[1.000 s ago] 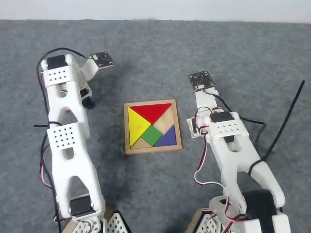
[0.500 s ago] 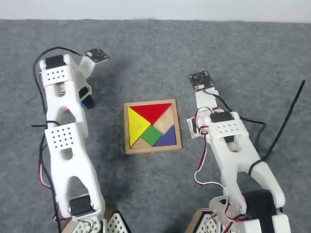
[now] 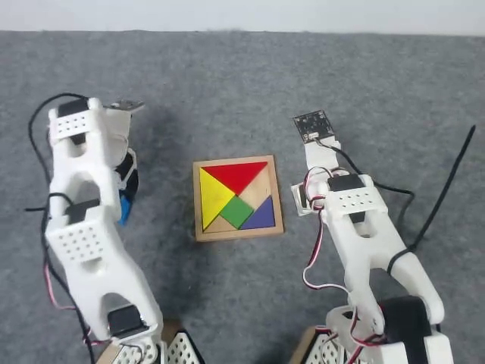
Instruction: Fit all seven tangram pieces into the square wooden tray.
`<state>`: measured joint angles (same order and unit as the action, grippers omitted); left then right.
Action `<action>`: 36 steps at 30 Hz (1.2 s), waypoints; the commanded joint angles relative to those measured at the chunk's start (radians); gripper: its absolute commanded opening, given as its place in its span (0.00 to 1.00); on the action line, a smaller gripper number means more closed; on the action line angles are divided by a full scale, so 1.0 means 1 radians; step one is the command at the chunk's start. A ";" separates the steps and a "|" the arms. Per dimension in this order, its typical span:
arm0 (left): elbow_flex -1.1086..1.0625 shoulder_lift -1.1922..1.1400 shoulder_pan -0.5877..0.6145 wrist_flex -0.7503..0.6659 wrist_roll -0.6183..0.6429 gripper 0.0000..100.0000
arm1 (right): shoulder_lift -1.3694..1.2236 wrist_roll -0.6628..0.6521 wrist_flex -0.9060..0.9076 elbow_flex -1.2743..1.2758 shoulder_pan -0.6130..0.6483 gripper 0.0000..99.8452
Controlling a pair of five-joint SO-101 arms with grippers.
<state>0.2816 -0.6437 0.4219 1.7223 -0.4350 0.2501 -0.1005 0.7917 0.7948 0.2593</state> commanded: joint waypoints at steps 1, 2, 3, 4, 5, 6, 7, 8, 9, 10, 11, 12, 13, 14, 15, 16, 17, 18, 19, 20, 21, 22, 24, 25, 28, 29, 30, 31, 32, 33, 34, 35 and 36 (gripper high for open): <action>-0.087 0.132 0.011 -0.055 0.086 0.07 | 0.053 -0.014 -0.018 -0.011 0.004 0.01; -0.124 0.152 0.011 -0.077 0.101 0.07 | 0.053 -0.014 -0.018 -0.011 0.004 0.01; -0.163 0.173 0.008 -0.098 0.112 0.07 | 0.053 -0.014 -0.018 -0.011 0.004 0.01; -0.200 0.196 0.005 -0.121 0.118 0.07 | 0.053 -0.014 -0.018 -0.009 0.004 0.01; -0.237 0.222 0.003 -0.143 0.120 0.07 | 0.053 -0.014 -0.018 -0.009 0.004 0.01; -0.272 0.250 0.005 -0.166 0.130 0.07 | 0.053 -0.014 -0.018 -0.009 0.004 0.01; -0.308 0.279 0.009 -0.190 0.140 0.07 | 0.053 -0.014 -0.018 -0.009 0.004 0.01; -0.343 0.310 0.011 -0.216 0.143 0.07 | 0.053 -0.014 -0.018 -0.009 0.004 0.01; -0.380 0.341 0.011 -0.239 0.143 0.07 | 0.053 -0.014 -0.018 -0.009 0.004 0.01; -0.418 0.371 0.011 -0.259 0.143 0.07 | 0.053 -0.014 -0.018 -0.009 0.004 0.01; -0.455 0.404 0.011 -0.279 0.143 0.07 | 0.053 -0.014 -0.018 -0.008 0.004 0.01; -0.490 0.430 0.009 -0.299 0.141 0.07 | 0.053 -0.014 -0.018 -0.008 0.004 0.01; -0.518 0.453 0.006 -0.321 0.141 0.08 | 0.053 -0.014 -0.018 -0.008 0.004 0.01; -0.541 0.476 0.005 -0.341 0.141 0.08 | 0.053 -0.014 -0.018 -0.008 0.004 0.01; -0.559 0.496 0.005 -0.356 0.141 0.08 | 0.053 -0.014 -0.018 -0.008 0.004 0.01; -0.568 0.508 0.005 -0.365 0.141 0.08 | 0.053 -0.014 -0.018 -0.008 0.004 0.01; -0.572 0.516 0.005 -0.367 0.141 0.08 | 0.053 -0.014 -0.018 -0.008 0.004 0.01; -0.572 0.517 0.006 -0.367 0.141 0.08 | 0.053 -0.014 -0.018 -0.008 0.004 0.01; -0.572 0.517 0.009 -0.367 0.141 0.08 | 0.053 -0.014 -0.018 -0.008 0.004 0.01; -0.575 0.517 0.011 -0.367 0.140 0.08 | 0.053 -0.014 -0.018 -0.008 0.004 0.01; -0.581 0.517 0.011 -0.368 0.138 0.08 | 0.053 -0.014 -0.018 -0.008 0.004 0.01; -0.588 0.517 0.009 -0.370 0.138 0.08 | 0.053 -0.014 -0.018 -0.008 0.004 0.01; -0.598 0.517 0.005 -0.370 0.138 0.08 | 0.051 -0.014 -0.018 -0.008 0.004 0.01; -0.599 0.517 0.009 -0.370 0.138 0.08 | 0.051 -0.014 -0.018 -0.008 0.004 0.01; -0.596 0.520 0.063 -0.387 0.143 0.08 | 0.051 -0.014 -0.018 -0.008 0.004 0.01; -0.596 0.522 0.094 -0.396 0.143 0.08 | 0.051 -0.014 -0.018 -0.008 0.004 0.01; -0.596 0.519 0.127 -0.407 0.143 0.08 | 0.051 -0.014 -0.018 -0.008 0.004 0.01; -0.601 0.517 0.153 -0.422 0.140 0.08 | 0.051 -0.014 -0.018 -0.008 0.004 0.01; -0.607 0.517 0.173 -0.442 0.138 0.08 | 0.051 -0.014 -0.018 -0.008 0.004 0.01; -0.621 0.517 0.183 -0.460 0.137 0.09 | 0.051 -0.014 -0.018 -0.008 0.004 0.01; -0.631 0.517 0.181 -0.473 0.126 0.10 | 0.051 -0.014 -0.018 -0.008 0.005 0.01; -0.642 0.517 0.178 -0.477 0.103 0.12 | 0.051 -0.014 -0.018 -0.008 0.005 0.01; -0.651 0.517 0.163 -0.477 0.083 0.14 | 0.051 -0.014 -0.018 -0.008 0.005 0.01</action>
<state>-0.3659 -0.1818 0.5923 1.2727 -0.3076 0.2501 -0.1005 0.7917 0.7948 0.2593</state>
